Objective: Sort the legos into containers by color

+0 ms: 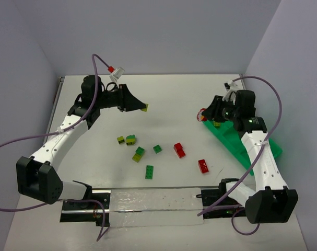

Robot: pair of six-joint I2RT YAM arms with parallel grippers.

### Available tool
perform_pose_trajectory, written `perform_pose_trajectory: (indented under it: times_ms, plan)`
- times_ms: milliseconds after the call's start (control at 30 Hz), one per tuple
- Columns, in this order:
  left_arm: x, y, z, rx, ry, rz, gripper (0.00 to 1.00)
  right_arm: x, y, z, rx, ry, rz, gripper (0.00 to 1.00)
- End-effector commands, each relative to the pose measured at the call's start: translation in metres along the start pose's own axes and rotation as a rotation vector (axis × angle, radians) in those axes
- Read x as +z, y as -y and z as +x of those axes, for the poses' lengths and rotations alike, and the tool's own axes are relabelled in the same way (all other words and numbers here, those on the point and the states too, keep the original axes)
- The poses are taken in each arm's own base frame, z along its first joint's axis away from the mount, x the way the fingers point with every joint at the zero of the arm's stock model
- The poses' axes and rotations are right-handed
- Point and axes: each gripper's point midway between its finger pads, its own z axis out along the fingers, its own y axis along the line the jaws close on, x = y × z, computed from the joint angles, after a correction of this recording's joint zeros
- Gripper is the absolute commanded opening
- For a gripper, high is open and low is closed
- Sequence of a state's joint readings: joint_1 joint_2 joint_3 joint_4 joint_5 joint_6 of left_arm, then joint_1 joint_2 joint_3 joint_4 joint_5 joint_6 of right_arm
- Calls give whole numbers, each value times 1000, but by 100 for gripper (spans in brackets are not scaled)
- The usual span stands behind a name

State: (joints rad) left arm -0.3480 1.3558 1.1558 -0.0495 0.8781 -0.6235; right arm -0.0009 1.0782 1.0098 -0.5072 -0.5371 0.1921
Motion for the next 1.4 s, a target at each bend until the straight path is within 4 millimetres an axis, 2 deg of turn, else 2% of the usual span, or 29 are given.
perform_pose_trajectory:
  times_ms: [0,67,100,233,500,733,767,867,900,1000,1200,1267,1300,1367]
  plan:
    - [8,-2,-1,54,-5,-90,0,-51,86,-14,58,124,524,0]
    - [11,-2,4,52,-13,-97,0,-77,113,-12,132,191,694,0]
    - [14,-1,8,48,-20,-87,0,-89,129,-3,178,218,780,0]
    - [20,-5,13,43,-33,-80,0,-110,154,1,265,314,924,0]
    - [24,-32,22,60,-81,-171,0,-112,186,9,354,371,1043,2]
    - [20,-45,28,57,-85,-243,0,-93,212,23,397,341,1081,19]
    - [20,-45,29,55,-86,-243,0,-92,216,24,399,338,1091,34]
    - [19,-45,28,53,-81,-244,0,-88,223,28,401,318,1113,60]
    - [19,-45,28,52,-80,-245,0,-87,224,27,402,322,1112,67]
    - [19,-43,27,49,-82,-240,0,-86,221,23,400,342,1092,75]
    - [23,-43,26,36,-85,-235,0,-85,199,3,370,386,980,75]
    - [32,-41,29,36,-101,-241,0,-87,184,-9,346,420,915,75]
    - [37,-35,24,52,-98,-234,0,-82,174,-13,328,415,860,75]
    - [52,-29,29,54,-127,-225,0,-75,157,-18,294,406,770,74]
